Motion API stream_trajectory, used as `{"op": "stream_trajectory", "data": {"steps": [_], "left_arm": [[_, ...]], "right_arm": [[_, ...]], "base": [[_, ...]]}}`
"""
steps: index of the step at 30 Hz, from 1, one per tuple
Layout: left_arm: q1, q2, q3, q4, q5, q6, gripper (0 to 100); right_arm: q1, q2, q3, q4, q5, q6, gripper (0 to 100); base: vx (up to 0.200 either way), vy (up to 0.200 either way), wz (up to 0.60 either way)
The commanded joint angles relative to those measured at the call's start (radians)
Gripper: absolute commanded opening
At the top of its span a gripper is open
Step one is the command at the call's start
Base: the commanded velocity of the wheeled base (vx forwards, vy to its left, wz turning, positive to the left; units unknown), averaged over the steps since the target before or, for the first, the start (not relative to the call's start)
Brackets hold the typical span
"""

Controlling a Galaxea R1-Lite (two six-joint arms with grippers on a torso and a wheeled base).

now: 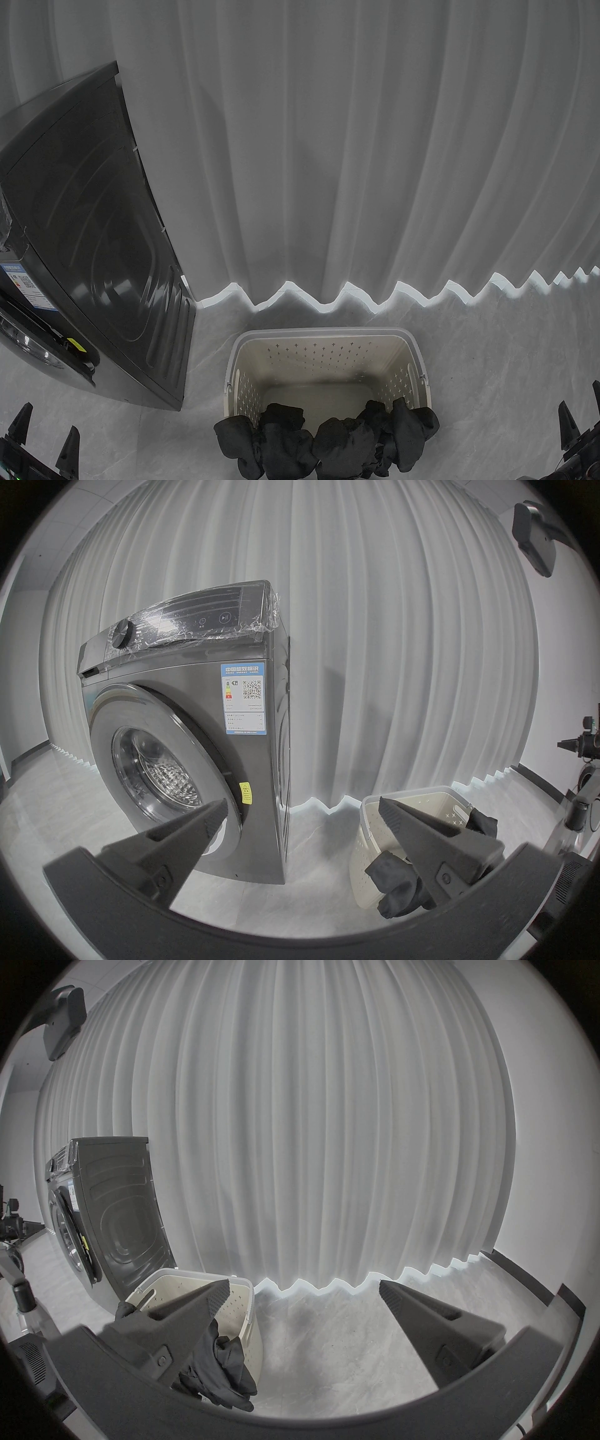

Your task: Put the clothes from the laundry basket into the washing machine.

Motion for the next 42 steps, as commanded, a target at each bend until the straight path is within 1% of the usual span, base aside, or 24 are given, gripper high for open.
{"op": "stream_trajectory", "data": {"steps": [1,5,11,21,23,25,29,38,41,42], "left_arm": [[0.000,-0.018,0.016,0.000,0.000,0.000,100],[0.000,-0.018,0.016,0.000,0.000,0.001,100],[0.000,-0.018,0.016,0.000,0.000,0.001,100],[0.000,-0.018,0.016,0.000,0.000,0.003,100],[0.000,-0.018,0.016,0.000,0.000,-0.002,100],[0.000,-0.018,0.016,0.000,-0.001,-0.005,100],[0.000,-0.018,0.016,0.000,-0.001,-0.002,100],[0.000,-0.018,0.016,0.000,-0.001,0.000,100],[0.000,-0.018,0.016,0.000,-0.001,-0.005,100],[0.000,-0.018,0.016,0.000,-0.001,-0.003,100]], "right_arm": [[0.000,-0.016,0.018,0.000,0.000,0.000,100],[0.000,-0.016,0.018,0.000,0.000,0.000,100],[0.000,-0.016,0.018,0.000,0.000,0.000,100],[0.000,-0.016,0.018,0.000,0.000,0.000,100],[0.000,-0.016,0.018,0.000,0.000,0.000,100],[0.000,-0.016,0.018,0.000,0.000,0.000,100],[0.000,-0.016,0.018,0.000,0.000,0.000,100],[0.000,-0.016,0.018,0.000,0.000,0.000,100],[0.000,-0.016,0.018,0.000,0.000,0.000,100],[0.000,-0.016,0.018,0.000,0.000,0.000,100]], "base": [[0.000,0.000,0.00],[0.000,0.000,0.00],[0.000,-0.200,0.00],[0.000,0.000,0.00],[0.000,0.000,0.00],[0.200,0.000,0.00],[0.200,0.000,0.00],[0.000,0.000,0.00],[0.000,0.000,0.00],[0.200,0.000,0.00]]}}
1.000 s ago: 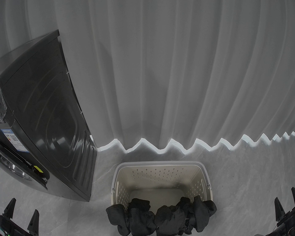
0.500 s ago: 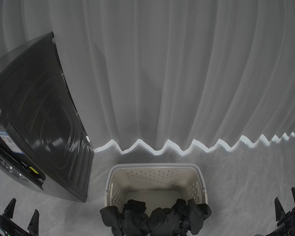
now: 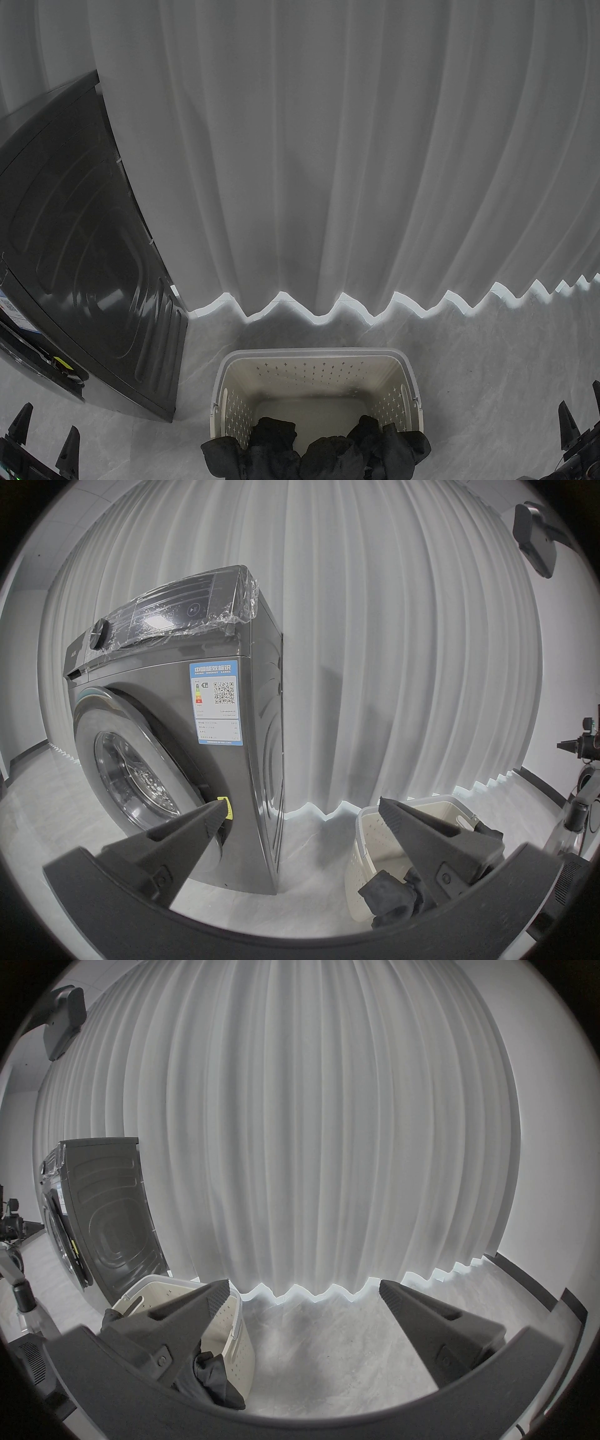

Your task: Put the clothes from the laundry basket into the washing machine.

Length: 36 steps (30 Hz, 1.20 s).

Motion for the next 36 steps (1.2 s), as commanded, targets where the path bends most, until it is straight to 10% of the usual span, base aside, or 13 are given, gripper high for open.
{"op": "stream_trajectory", "data": {"steps": [1,36], "left_arm": [[0.000,-0.018,0.016,0.000,0.000,0.000,100],[0.000,-0.018,0.016,0.000,0.000,-0.001,100]], "right_arm": [[0.000,-0.016,0.018,-0.001,0.000,0.000,100],[0.000,-0.016,0.018,-0.001,0.000,0.000,100]], "base": [[0.200,0.000,0.00],[0.023,0.000,0.00]]}}
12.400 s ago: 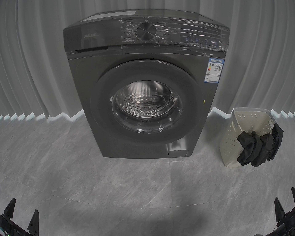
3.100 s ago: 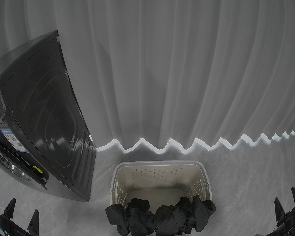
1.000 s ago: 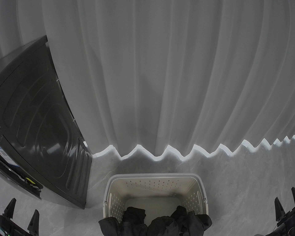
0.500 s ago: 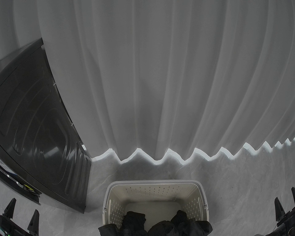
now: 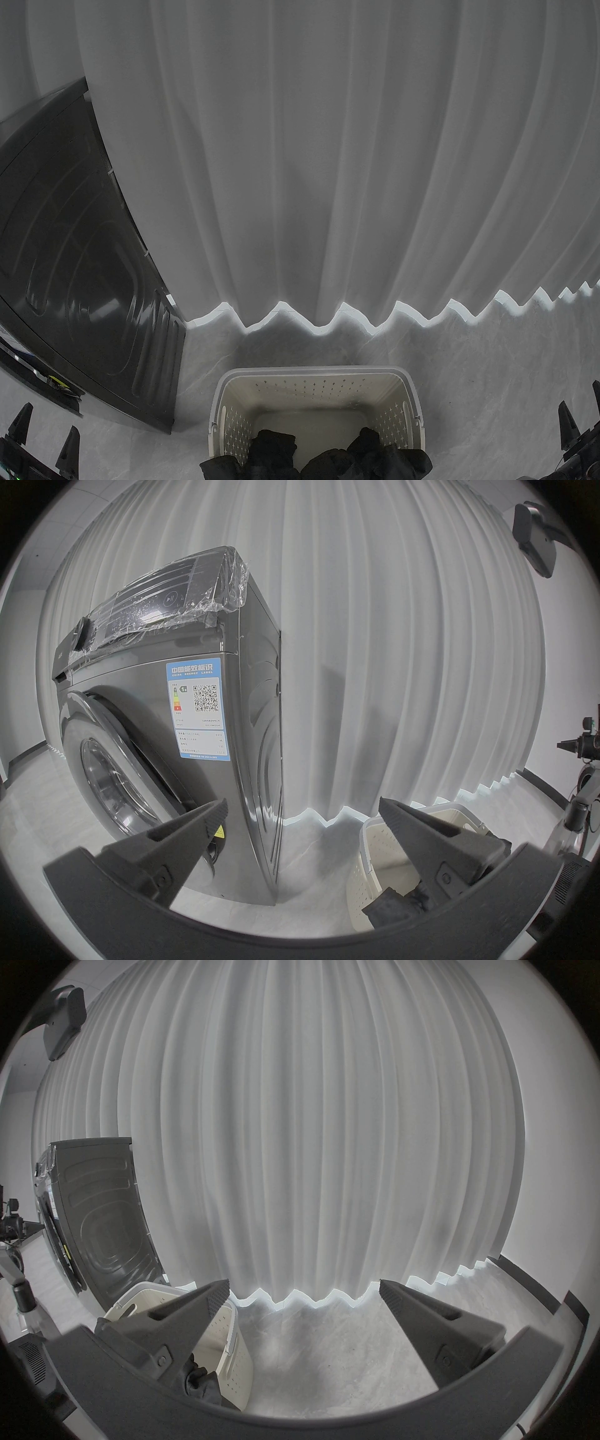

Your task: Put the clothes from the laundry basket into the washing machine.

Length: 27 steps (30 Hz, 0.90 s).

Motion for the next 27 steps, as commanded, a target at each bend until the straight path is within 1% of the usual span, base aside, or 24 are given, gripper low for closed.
{"op": "stream_trajectory", "data": {"steps": [1,27], "left_arm": [[0.000,-0.018,0.016,0.000,0.000,-0.002,100],[0.000,-0.018,0.016,0.000,0.000,-0.002,100]], "right_arm": [[0.000,-0.016,0.018,0.000,0.000,0.000,100],[0.000,-0.016,0.018,0.000,0.000,0.000,100]], "base": [[0.000,0.000,0.00],[0.000,0.000,0.00]]}}
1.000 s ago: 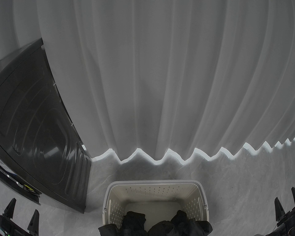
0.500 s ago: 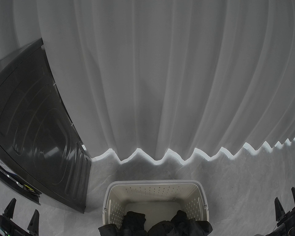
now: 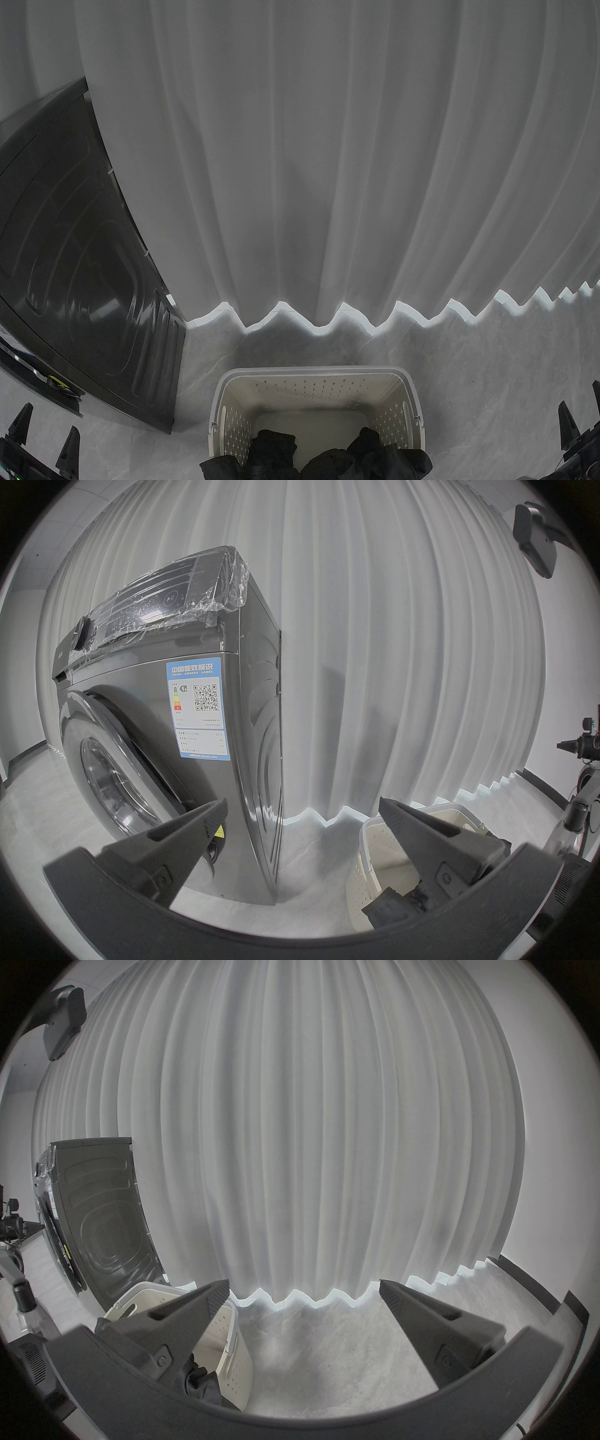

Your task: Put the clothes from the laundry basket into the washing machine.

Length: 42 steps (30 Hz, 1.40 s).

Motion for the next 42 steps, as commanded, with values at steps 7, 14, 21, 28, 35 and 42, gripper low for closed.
{"op": "stream_trajectory", "data": {"steps": [7,14,21,28,35,42], "left_arm": [[0.000,-0.018,0.016,-0.001,0.005,-0.001,100],[-0.001,-0.018,0.016,-0.001,0.005,0.005,100],[0.000,-0.018,0.016,-0.001,0.005,0.004,100],[0.000,-0.018,0.016,0.001,0.005,0.004,100],[0.000,-0.018,0.016,-0.001,0.002,0.001,100],[0.000,-0.018,0.016,-0.001,0.002,0.001,100]], "right_arm": [[0.000,-0.016,0.018,-0.001,0.000,0.000,100],[0.000,-0.016,0.018,-0.001,0.002,-0.002,100],[0.000,-0.016,0.018,-0.002,0.002,-0.002,100],[0.000,-0.016,0.018,-0.001,0.002,0.000,100],[0.000,-0.016,0.018,-0.001,0.002,0.000,100],[0.000,-0.016,0.018,-0.001,0.002,-0.002,100]], "base": [[-0.143,0.000,0.00],[-0.200,0.000,0.00],[-0.200,0.000,0.00],[-0.200,0.000,0.00],[-0.029,0.000,0.00],[0.000,0.200,0.00]]}}
